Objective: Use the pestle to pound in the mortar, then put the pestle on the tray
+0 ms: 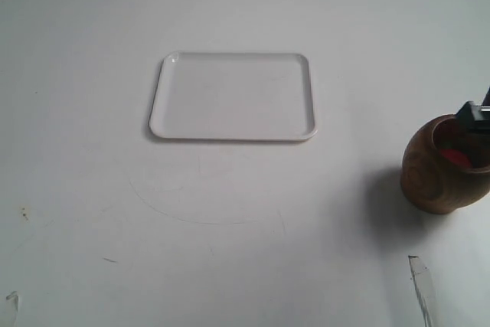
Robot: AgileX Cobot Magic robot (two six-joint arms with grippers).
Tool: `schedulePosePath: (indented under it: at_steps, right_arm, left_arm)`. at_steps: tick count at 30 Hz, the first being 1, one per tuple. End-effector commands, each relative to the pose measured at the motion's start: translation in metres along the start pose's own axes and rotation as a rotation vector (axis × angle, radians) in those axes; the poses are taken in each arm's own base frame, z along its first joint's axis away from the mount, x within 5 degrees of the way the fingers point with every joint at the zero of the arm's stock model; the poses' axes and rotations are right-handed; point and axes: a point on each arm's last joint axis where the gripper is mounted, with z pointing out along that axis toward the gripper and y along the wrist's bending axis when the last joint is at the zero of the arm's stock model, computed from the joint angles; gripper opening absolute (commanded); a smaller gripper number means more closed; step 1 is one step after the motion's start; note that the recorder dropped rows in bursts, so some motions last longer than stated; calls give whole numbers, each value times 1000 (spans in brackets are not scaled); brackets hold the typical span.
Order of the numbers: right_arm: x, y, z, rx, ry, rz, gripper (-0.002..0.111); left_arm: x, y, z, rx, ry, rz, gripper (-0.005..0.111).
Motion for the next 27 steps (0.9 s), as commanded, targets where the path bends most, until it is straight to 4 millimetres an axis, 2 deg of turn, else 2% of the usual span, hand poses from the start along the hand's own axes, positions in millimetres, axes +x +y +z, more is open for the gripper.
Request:
schedulePosePath:
  at_steps: [1, 5, 8, 12, 17, 20, 23, 27]
  right_arm:
    - [23, 12, 13, -49, 112, -11, 0]
    - [53, 14, 19, -7, 269, -22, 0]
    - [60, 16, 20, -23, 309, -30, 0]
    - [44, 15, 20, -25, 224, -63, 0]
    - [4, 6, 11, 4, 15, -56, 0]
    - [-11, 3, 6, 8, -70, -17, 0]
    - [-11, 3, 6, 8, -71, -23, 0]
    - [0, 6, 10, 2, -11, -42, 0]
  left_arm:
    - [0, -1, 0, 8, -7, -12, 0]
    - [0, -1, 0, 8, -7, -12, 0]
    - [0, -1, 0, 8, -7, -12, 0]
    - [0, -1, 0, 8, -7, -12, 0]
    - [0, -1, 0, 8, -7, -12, 0]
    - [0, -1, 0, 8, -7, -12, 0]
    - [0, -1, 0, 8, -7, -12, 0]
    - [0, -1, 0, 8, -7, -12, 0]
